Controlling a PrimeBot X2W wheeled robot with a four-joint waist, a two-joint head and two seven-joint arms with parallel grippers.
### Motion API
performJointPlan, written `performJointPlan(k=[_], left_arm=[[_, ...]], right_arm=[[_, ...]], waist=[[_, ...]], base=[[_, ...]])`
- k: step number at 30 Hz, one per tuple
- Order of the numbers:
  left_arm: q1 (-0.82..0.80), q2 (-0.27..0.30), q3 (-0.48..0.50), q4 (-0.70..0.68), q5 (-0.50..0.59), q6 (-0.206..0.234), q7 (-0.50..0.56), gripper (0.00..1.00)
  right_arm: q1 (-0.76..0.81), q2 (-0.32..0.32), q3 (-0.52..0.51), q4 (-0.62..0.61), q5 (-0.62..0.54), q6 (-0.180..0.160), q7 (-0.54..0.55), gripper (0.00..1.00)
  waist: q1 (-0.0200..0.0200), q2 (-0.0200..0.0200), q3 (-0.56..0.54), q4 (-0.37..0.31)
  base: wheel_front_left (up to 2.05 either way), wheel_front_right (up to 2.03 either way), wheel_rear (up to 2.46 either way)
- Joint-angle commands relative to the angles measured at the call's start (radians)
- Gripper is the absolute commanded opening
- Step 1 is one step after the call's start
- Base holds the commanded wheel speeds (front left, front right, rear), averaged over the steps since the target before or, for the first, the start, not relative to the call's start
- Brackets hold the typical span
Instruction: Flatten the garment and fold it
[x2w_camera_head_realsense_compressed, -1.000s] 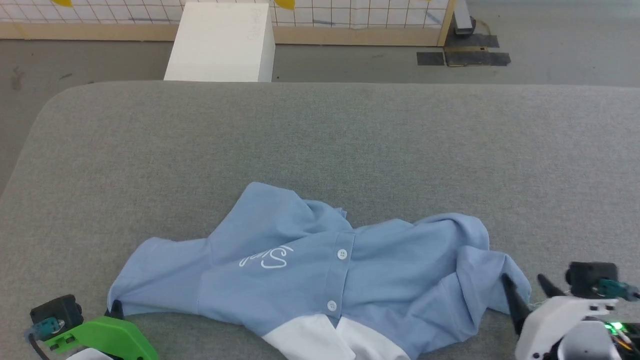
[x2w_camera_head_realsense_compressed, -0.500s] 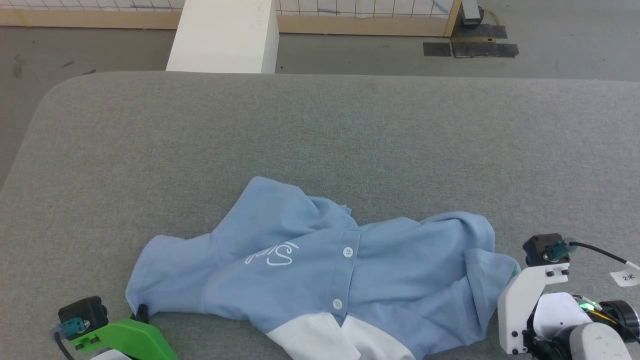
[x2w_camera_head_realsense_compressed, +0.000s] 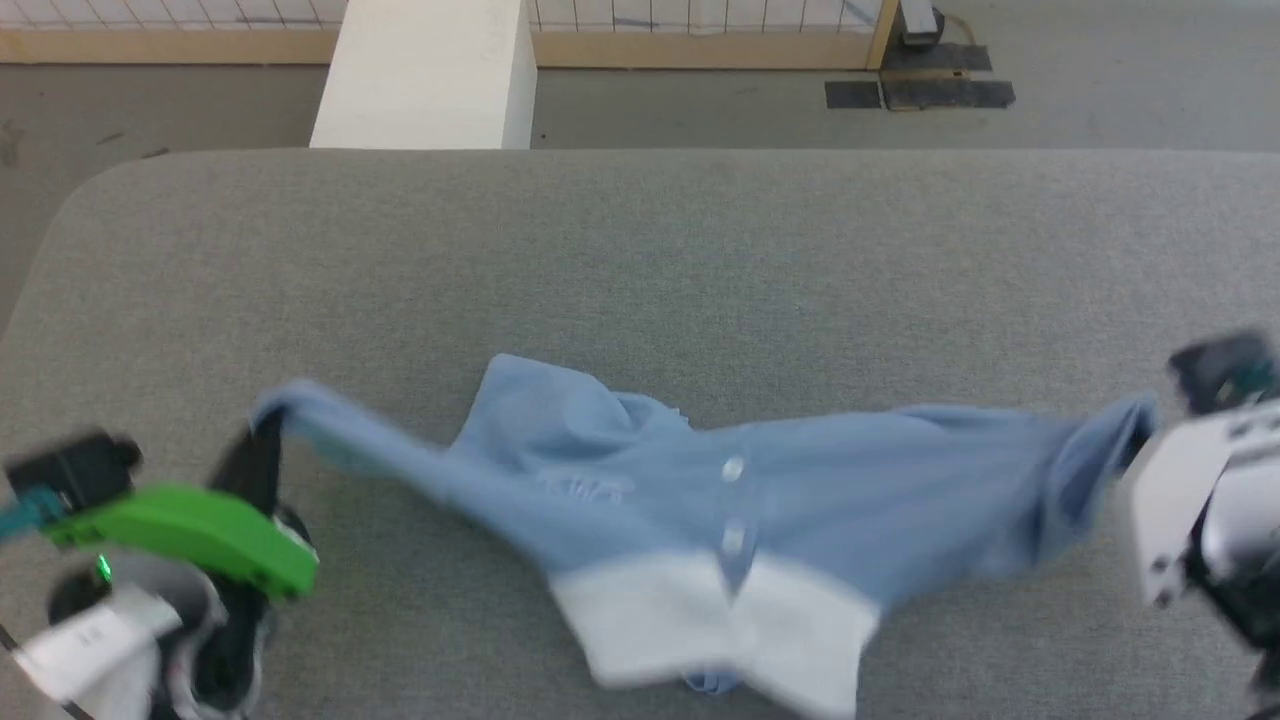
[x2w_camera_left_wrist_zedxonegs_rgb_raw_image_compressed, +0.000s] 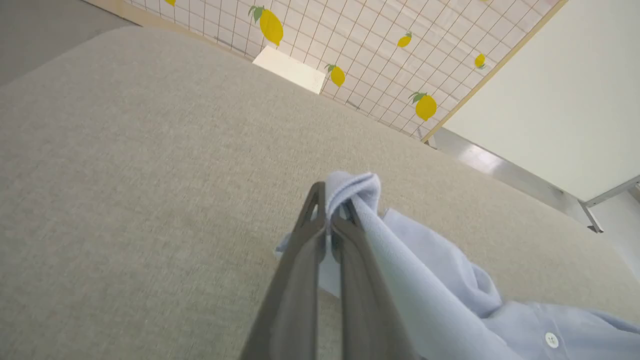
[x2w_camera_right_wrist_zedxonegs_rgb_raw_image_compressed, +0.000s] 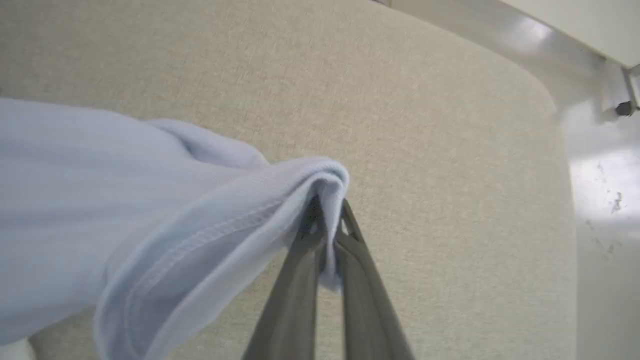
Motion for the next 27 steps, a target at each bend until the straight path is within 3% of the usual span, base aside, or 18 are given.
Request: performJointPlan(k=[1,6,11,15,22,27], left_arm=[[-0.065,0.026,0.011,-0.029,-0.009,-0.011,0.019,0.00],[-0.292,0.073,0.033,-0.068,-0.043,-0.010,0.095,0.00],[-0.570,0.105,0.055,-0.028,-0.038,0.031,0.132,0.00],[-0.776,0.137,0.048,0.039,0.028,0.056,0.110,0.00],[-1.077,0.144,0.083,0.138,0.085,0.092,-0.003,0.00],[-1.226,0.129,0.108,0.213,0.096,0.082,-0.121,0.00]], right_arm=[[-0.070,-0.045,0.007,-0.021,0.009,-0.001,0.016,0.00],[-0.327,-0.174,0.064,-0.001,0.063,-0.001,0.036,0.00],[-0.655,-0.233,0.112,0.120,0.058,-0.001,-0.009,0.00],[-0.893,-0.229,0.139,0.225,0.008,-0.001,-0.060,0.00],[-1.227,-0.217,0.194,0.354,-0.133,-0.001,-0.234,0.00],[-1.364,-0.170,0.180,0.454,-0.198,-0.001,-0.388,0.00]], waist=[[0.0000,0.0000,0.029,-0.010],[0.0000,0.0000,0.114,-0.025],[0.0000,0.0000,0.228,-0.041],[0.0000,0.0000,0.307,-0.049],[0.0000,0.0000,0.402,-0.065],[0.0000,0.0000,0.426,-0.063]], base=[[0.00,0.00,0.00],[0.00,0.00,0.00],[0.00,0.00,0.00],[0.00,0.00,0.00],[0.00,0.00,0.00],[0.00,0.00,0.00]])
